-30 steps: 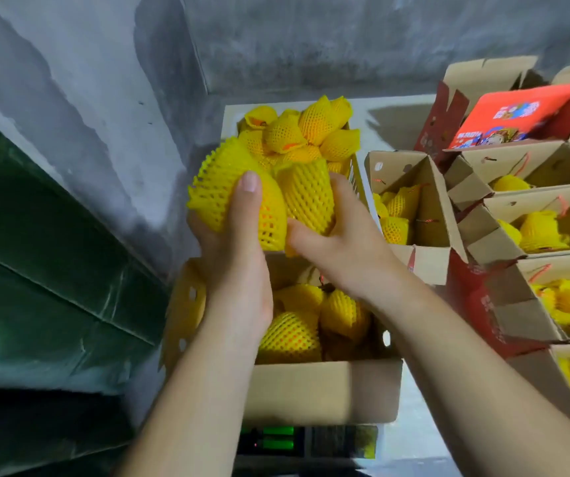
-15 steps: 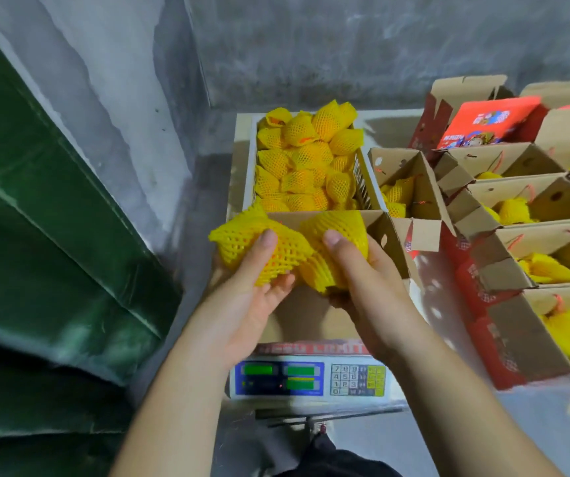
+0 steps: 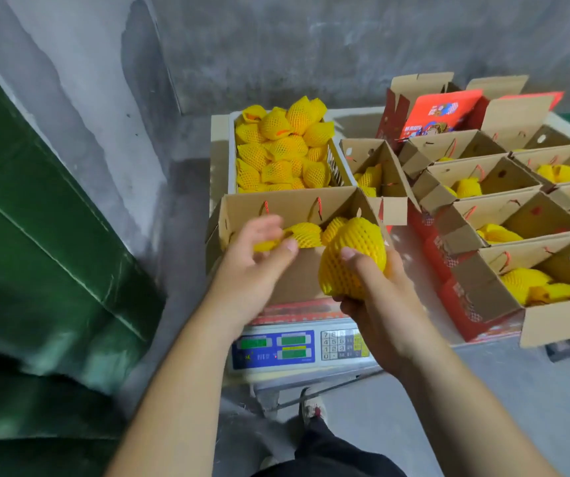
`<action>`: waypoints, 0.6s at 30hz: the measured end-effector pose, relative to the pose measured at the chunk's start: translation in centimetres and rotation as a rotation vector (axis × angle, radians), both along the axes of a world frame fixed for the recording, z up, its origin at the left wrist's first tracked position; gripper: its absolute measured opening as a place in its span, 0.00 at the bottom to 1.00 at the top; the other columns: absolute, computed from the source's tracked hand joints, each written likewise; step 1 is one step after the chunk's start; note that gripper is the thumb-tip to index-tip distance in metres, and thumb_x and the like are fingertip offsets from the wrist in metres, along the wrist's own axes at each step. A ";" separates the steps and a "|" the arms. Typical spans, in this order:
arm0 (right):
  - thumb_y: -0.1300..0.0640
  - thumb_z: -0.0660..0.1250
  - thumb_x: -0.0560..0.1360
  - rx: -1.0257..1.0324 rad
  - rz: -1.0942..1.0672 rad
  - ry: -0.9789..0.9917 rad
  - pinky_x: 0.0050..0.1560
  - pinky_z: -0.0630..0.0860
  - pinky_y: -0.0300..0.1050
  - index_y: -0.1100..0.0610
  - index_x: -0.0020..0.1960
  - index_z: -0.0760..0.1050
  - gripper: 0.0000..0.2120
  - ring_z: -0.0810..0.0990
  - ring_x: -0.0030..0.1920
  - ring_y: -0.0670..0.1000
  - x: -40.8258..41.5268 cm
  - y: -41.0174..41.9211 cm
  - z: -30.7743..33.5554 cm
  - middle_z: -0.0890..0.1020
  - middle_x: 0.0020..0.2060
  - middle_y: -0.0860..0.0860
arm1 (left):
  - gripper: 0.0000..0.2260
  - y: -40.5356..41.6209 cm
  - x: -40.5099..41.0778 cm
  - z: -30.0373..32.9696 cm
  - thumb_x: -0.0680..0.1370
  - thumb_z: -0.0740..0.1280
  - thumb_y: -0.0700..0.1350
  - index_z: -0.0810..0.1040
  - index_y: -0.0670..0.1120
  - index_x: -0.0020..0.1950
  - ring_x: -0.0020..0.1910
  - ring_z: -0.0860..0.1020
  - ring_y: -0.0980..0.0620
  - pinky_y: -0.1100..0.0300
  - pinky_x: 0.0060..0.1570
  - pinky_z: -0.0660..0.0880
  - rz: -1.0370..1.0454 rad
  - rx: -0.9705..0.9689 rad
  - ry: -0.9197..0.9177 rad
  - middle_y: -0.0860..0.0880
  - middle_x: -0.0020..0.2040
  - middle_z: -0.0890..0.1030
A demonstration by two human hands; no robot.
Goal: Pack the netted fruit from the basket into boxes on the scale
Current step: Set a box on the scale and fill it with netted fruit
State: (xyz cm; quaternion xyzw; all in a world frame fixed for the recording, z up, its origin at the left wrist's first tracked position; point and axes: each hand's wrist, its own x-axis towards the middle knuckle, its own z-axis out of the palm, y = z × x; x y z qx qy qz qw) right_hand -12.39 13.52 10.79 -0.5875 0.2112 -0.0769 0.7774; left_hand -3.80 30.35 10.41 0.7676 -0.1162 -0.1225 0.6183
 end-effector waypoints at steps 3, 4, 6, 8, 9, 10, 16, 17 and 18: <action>0.48 0.74 0.72 0.029 0.066 -0.028 0.39 0.80 0.43 0.48 0.64 0.73 0.22 0.86 0.44 0.50 -0.5 1.5 -0.4 0.84 0.53 0.56 | 0.20 0.6 -3.4 -1.0 0.75 0.72 0.58 0.74 0.76 0.64 0.67 0.76 0.66 0.52 0.69 0.76 -0.255 -0.013 0.106 0.70 0.67 0.77; 0.47 0.74 0.72 0.051 0.089 -0.040 0.40 0.81 0.44 0.49 0.64 0.73 0.22 0.87 0.47 0.52 -0.5 2.1 -0.5 0.84 0.55 0.57 | 0.21 1.0 -3.7 -1.1 0.75 0.72 0.56 0.73 0.75 0.65 0.68 0.76 0.65 0.51 0.69 0.76 -0.234 -0.048 0.101 0.69 0.68 0.77; 0.43 0.72 0.73 0.120 0.150 -0.043 0.42 0.82 0.45 0.51 0.67 0.73 0.26 0.86 0.51 0.53 -0.3 3.2 -0.2 0.83 0.59 0.58 | 0.22 2.1 -3.8 -0.9 0.78 0.73 0.52 0.74 0.70 0.67 0.68 0.76 0.63 0.52 0.69 0.76 -0.174 -0.110 0.059 0.67 0.68 0.78; 0.42 0.68 0.75 0.204 0.181 -0.025 0.46 0.82 0.47 0.53 0.70 0.73 0.27 0.85 0.54 0.54 0.2 4.2 0.1 0.82 0.62 0.59 | 0.21 3.5 -3.7 -0.6 0.79 0.74 0.51 0.75 0.68 0.69 0.69 0.73 0.68 0.63 0.66 0.73 -0.160 -0.097 -0.013 0.69 0.67 0.77; 0.44 0.68 0.75 0.236 0.186 -0.033 0.47 0.82 0.48 0.53 0.69 0.73 0.26 0.85 0.55 0.54 0.5 4.6 0.1 0.82 0.62 0.59 | 0.22 4.4 -3.7 -0.5 0.79 0.74 0.52 0.75 0.68 0.69 0.69 0.72 0.70 0.68 0.63 0.73 -0.150 -0.088 -0.040 0.70 0.67 0.77; 0.46 0.68 0.76 0.259 0.193 -0.054 0.48 0.82 0.49 0.53 0.68 0.73 0.23 0.85 0.55 0.54 0.7 4.9 0.2 0.83 0.60 0.58 | 0.22 5.1 -3.8 -0.4 0.78 0.74 0.53 0.75 0.69 0.69 0.69 0.72 0.70 0.72 0.61 0.73 -0.132 -0.092 -0.058 0.70 0.67 0.77; 0.56 0.69 0.75 0.319 0.278 -0.125 0.58 0.82 0.61 0.56 0.69 0.69 0.24 0.82 0.63 0.62 0.9 6.5 0.7 0.80 0.64 0.64 | 0.24 7.7 -4.3 -0.6 0.75 0.75 0.53 0.77 0.69 0.69 0.68 0.79 0.57 0.58 0.59 0.81 -0.060 -0.208 -0.075 0.63 0.68 0.80; 0.56 0.68 0.76 0.295 0.299 -0.123 0.58 0.82 0.59 0.59 0.70 0.70 0.23 0.82 0.64 0.63 0.9 6.7 0.8 0.79 0.64 0.65 | 0.24 7.9 -4.4 -0.7 0.75 0.75 0.53 0.77 0.68 0.69 0.67 0.80 0.57 0.59 0.58 0.81 -0.064 -0.221 -0.078 0.62 0.68 0.80; 0.56 0.67 0.78 0.261 0.323 -0.121 0.58 0.82 0.57 0.61 0.70 0.71 0.23 0.82 0.64 0.63 0.8 6.8 0.9 0.80 0.64 0.65 | 0.24 7.9 -4.4 -0.7 0.75 0.75 0.52 0.77 0.67 0.69 0.68 0.80 0.56 0.60 0.58 0.81 -0.068 -0.235 -0.077 0.62 0.68 0.80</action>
